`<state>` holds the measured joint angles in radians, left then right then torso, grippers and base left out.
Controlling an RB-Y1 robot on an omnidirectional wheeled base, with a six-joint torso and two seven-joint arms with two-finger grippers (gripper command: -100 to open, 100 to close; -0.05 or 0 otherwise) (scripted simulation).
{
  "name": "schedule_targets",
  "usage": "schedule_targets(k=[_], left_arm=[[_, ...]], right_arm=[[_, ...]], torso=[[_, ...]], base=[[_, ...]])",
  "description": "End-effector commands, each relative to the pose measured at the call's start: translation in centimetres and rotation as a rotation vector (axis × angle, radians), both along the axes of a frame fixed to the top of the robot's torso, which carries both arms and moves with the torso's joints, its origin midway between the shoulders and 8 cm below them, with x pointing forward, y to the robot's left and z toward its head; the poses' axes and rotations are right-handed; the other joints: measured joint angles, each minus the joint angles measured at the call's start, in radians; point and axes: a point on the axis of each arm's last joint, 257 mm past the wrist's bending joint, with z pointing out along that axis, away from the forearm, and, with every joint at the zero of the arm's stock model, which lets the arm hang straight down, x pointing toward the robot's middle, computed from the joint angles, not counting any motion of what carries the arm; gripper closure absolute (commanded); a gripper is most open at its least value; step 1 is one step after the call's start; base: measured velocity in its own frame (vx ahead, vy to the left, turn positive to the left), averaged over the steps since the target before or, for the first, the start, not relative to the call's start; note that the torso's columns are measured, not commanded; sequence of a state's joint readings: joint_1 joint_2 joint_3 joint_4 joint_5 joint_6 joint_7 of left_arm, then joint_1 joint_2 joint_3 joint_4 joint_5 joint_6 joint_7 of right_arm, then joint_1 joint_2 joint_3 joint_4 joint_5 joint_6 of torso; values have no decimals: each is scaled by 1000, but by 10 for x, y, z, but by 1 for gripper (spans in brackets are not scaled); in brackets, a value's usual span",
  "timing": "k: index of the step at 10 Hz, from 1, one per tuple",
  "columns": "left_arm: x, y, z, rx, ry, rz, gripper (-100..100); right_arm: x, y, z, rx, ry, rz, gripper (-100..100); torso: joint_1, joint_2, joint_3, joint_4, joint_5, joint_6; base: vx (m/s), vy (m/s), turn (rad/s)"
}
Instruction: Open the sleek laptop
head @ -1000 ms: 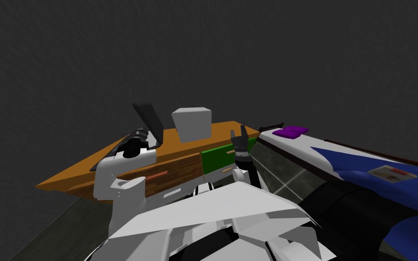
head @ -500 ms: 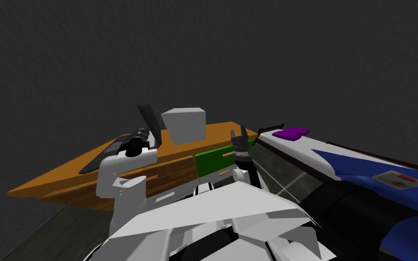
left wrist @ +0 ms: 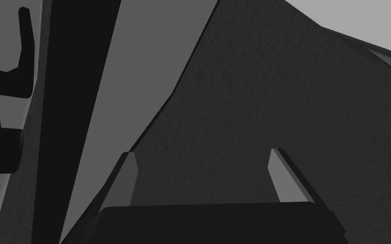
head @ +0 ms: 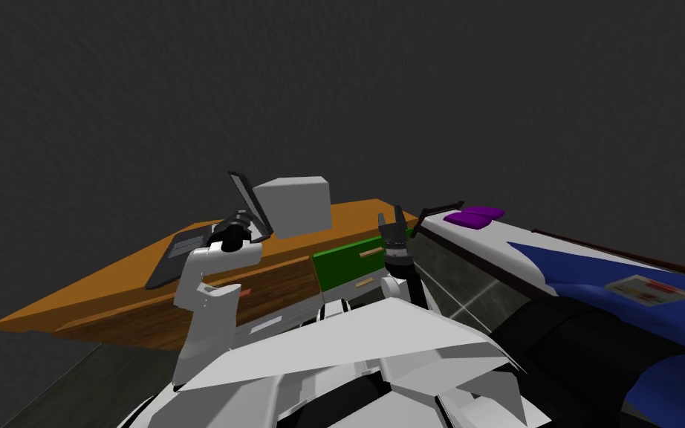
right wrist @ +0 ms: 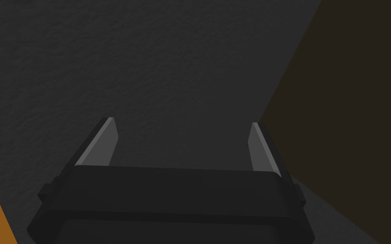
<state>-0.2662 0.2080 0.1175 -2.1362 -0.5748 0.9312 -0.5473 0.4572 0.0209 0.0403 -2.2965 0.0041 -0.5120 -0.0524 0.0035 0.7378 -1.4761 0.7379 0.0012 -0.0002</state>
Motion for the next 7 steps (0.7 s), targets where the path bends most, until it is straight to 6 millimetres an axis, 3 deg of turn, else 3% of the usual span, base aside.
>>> schedule_targets(k=[1,2,4,5,7], left_arm=[[28,-14,8,10,-35,-91,-100],[33,-6,6,51,-21,-88,-100],[42,3,-21,43,40,-71,-100],[56,-12,-1,36,-11,-144,-100],[64,5,-9,73,11,-137,-100]], right_arm=[[0,0,0,0,0,0,0],[0,0,0,0,0,0,0],[0,0,0,0,0,0,0],[0,0,0,0,0,0,0],[0,0,0,0,0,0,0]], torso=[[-10,-1,-1,0,-3,2],[-16,-2,-2,0,-6,7],[-10,-7,-5,-3,-4,10],[-8,-11,-7,-6,-2,8],[-19,-11,-8,-5,-6,13]], base=[[-22,-156,65],[-35,-80,17],[-10,-2,-12],[-5,-114,11],[-13,-97,11]])
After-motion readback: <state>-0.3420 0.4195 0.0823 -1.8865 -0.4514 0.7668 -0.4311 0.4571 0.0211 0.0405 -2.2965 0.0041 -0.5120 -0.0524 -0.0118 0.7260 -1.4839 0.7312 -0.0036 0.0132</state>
